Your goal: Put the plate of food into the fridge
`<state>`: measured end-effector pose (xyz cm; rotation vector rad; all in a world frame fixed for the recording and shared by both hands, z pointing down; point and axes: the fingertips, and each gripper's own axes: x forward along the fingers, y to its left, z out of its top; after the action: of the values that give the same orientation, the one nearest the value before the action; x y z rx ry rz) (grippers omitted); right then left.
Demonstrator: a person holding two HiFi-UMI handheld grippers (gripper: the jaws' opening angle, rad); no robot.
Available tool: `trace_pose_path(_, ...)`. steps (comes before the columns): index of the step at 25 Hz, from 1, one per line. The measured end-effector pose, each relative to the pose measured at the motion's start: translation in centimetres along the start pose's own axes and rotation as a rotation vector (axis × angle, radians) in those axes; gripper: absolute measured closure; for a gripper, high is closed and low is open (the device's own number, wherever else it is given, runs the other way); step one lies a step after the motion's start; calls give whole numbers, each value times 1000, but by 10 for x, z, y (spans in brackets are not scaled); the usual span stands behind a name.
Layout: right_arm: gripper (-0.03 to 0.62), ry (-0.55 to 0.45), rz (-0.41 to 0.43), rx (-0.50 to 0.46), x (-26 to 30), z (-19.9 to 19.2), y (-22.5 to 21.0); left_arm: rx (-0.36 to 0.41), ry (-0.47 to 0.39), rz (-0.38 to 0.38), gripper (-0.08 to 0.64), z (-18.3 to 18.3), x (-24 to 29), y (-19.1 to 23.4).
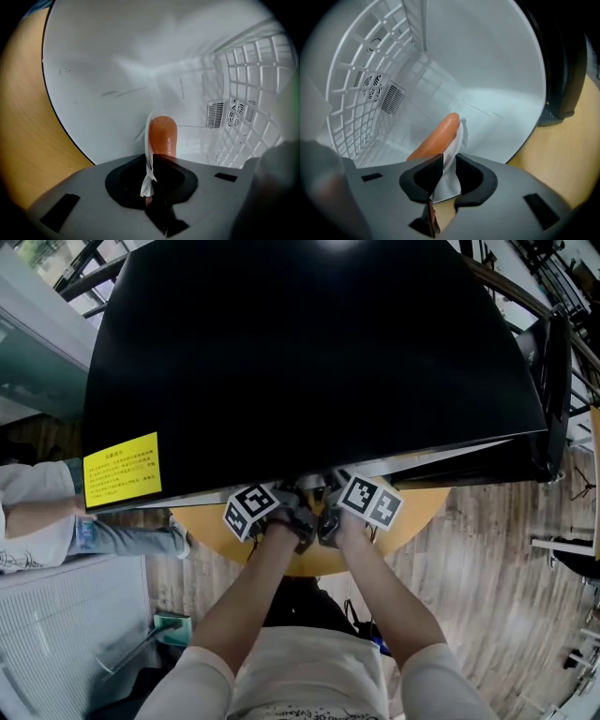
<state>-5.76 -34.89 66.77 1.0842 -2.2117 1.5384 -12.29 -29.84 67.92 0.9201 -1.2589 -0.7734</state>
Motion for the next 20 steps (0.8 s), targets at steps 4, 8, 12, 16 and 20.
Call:
trace_pose_path(4,500,-3,-47,-72,0,1,0,16,-9,-38,452,3,1,-10)
trace_pose_path(8,482,-25,-101,-137,-6,4,-2,28,13,-55,409,0,0,-15)
trace_pose_path(12,480,-26,-95,-117,-9,1,-4,30,48,-36,402,-6,-6,-13)
trace_pose_path(16,480,-39,-87,-88,-15,0,-5,58,74,-42,396,-7,-13,-17)
trace_pose_path(20,480,-53,-63,-92,-32,-4,0,113,98,-48,396,-11,-31,-18)
